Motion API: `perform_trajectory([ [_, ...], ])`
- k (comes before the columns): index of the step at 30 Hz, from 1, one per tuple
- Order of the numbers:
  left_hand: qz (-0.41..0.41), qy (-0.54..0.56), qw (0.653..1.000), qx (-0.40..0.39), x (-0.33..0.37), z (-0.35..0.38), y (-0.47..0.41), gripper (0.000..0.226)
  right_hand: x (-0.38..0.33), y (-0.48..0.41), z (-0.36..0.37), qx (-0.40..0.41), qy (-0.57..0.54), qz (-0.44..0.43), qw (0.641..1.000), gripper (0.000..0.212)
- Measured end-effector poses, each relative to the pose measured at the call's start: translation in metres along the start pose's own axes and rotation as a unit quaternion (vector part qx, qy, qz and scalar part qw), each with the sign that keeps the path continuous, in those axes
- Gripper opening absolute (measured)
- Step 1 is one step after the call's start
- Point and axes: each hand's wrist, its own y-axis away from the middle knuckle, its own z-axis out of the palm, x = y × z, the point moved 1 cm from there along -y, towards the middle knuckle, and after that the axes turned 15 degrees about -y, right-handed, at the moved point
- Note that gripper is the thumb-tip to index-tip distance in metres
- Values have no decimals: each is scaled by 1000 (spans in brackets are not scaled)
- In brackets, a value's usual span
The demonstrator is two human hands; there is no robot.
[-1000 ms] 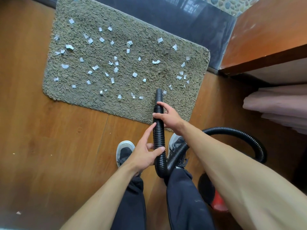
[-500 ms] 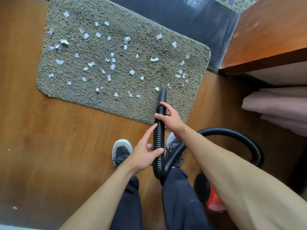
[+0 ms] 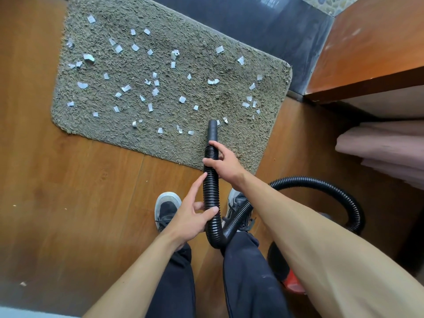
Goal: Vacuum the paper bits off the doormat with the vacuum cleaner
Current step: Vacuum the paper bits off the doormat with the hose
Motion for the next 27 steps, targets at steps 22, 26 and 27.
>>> perform_trajectory([
  [22,1,-50,998,-22,21,15,-31,80,-15,-6,-40,43,-39,-30,998,63],
  [26,1,-70,997,-34,32,23,-41,79,-21,-8,-55,56,-53,-39,996,63],
  [27,1,-78,996,-36,34,25,-43,79,-23,-8,-59,60,-56,-40,996,63],
])
